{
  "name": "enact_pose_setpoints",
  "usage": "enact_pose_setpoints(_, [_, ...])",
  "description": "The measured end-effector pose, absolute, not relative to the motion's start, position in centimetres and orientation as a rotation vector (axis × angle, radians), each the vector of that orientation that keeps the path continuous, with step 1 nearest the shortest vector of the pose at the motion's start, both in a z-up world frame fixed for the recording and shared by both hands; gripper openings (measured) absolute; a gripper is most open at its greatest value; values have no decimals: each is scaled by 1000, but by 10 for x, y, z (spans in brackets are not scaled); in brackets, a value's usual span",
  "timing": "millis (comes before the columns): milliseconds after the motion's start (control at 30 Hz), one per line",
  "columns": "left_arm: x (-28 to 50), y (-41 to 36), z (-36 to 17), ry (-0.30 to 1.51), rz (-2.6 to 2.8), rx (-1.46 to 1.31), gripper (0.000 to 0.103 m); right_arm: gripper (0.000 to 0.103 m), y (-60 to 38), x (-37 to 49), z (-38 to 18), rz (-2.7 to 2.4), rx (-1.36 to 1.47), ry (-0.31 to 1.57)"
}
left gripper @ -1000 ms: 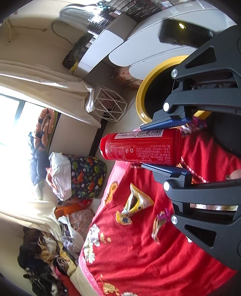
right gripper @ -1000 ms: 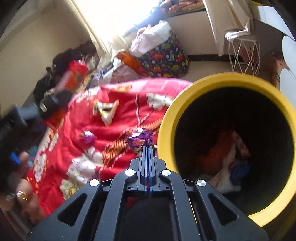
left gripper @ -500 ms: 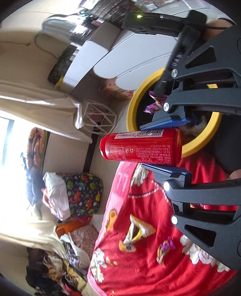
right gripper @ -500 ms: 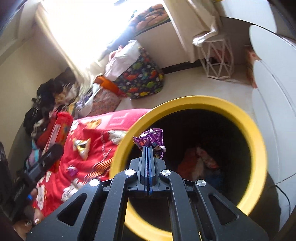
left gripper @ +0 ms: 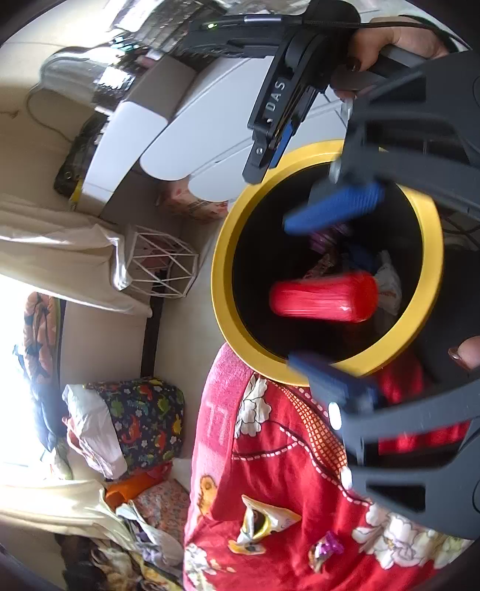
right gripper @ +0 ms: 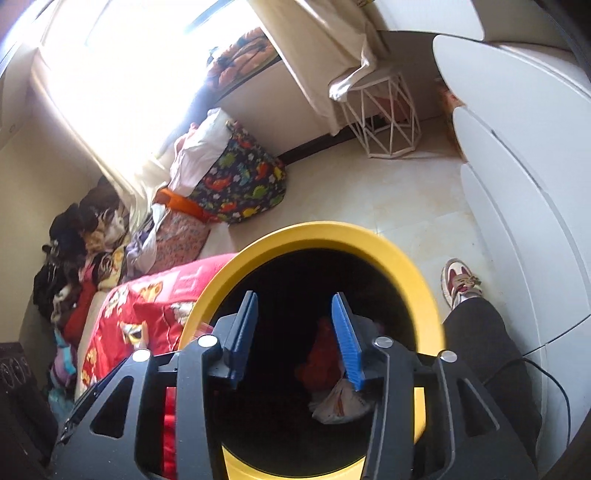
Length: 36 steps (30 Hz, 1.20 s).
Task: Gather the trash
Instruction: 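Open both tools to drop the can and wrapper into the bin, then move both tools back over the bedspread toward the remaining wrappers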
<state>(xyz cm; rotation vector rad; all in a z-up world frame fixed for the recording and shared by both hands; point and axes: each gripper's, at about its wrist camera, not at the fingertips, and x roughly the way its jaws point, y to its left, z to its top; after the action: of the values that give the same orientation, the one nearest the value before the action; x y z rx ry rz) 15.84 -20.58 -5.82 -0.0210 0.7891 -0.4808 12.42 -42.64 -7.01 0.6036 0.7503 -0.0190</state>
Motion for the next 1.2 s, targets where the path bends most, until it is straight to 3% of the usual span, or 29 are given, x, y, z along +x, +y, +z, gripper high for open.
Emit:
enact_pose_setpoints(100, [158, -197, -56, 775, -444, -37, 87, 49, -421, 123, -66, -7, 581, 738])
enact_pose_setpoints(200, [158, -188, -51, 755, -406, -58, 91, 55, -409, 123, -59, 29, 545, 723])
enact_pose_setpoints(700, [158, -115, -41, 713, -224, -154, 92, 70, -331, 142, -32, 271, 415, 734])
enact_pose_setpoints(1200, [162, -8, -56, 726, 21, -331, 92, 71, -224, 194, -27, 495, 238, 813])
